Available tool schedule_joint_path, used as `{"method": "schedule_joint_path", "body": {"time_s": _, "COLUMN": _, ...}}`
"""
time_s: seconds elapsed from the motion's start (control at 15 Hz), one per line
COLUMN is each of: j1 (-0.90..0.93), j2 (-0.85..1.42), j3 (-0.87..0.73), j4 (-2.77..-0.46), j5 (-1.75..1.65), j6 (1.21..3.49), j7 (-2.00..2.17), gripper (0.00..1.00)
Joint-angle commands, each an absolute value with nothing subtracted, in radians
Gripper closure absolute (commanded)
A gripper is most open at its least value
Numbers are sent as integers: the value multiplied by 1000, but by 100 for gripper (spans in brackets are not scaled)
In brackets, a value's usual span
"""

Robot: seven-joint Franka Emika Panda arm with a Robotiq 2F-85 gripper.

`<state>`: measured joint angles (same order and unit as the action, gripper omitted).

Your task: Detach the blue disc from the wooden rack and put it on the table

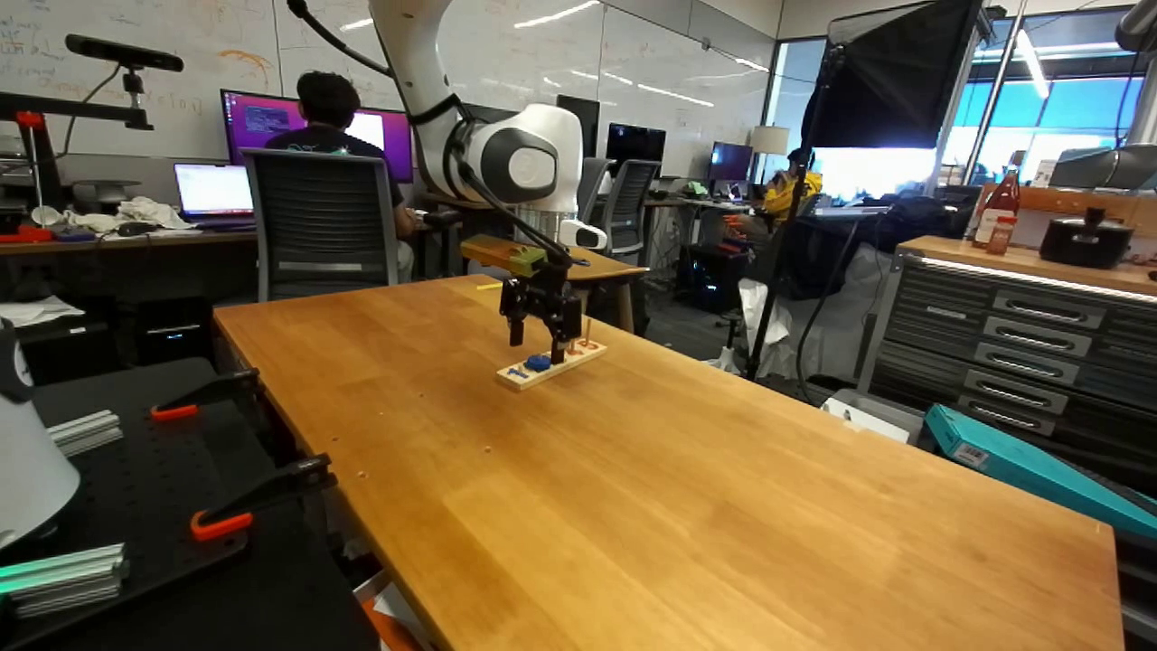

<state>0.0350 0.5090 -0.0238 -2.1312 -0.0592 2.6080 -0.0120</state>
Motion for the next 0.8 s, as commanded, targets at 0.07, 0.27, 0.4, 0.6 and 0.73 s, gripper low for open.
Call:
{"method": "schedule_joint_path", "body": {"time_s": 0.07, "j1": 49, "j2": 585, "j3": -29, "j4": -2052, "j5": -78, "j6": 2645, "j7": 9, "gripper": 0}}
{"method": "schedule_joint_path", "body": {"time_s": 0.27, "j1": 51, "j2": 609, "j3": -28, "j4": -2032, "j5": -76, "j6": 2653, "j7": 6, "gripper": 25}}
{"method": "schedule_joint_path", "body": {"time_s": 0.4, "j1": 51, "j2": 619, "j3": -25, "j4": -2022, "j5": -72, "j6": 2650, "j7": 4, "gripper": 34}}
{"method": "schedule_joint_path", "body": {"time_s": 0.6, "j1": 57, "j2": 608, "j3": -22, "j4": -2031, "j5": -72, "j6": 2653, "j7": 5, "gripper": 58}}
{"method": "schedule_joint_path", "body": {"time_s": 0.73, "j1": 62, "j2": 595, "j3": -21, "j4": -2037, "j5": -74, "j6": 2651, "j7": 6, "gripper": 73}}
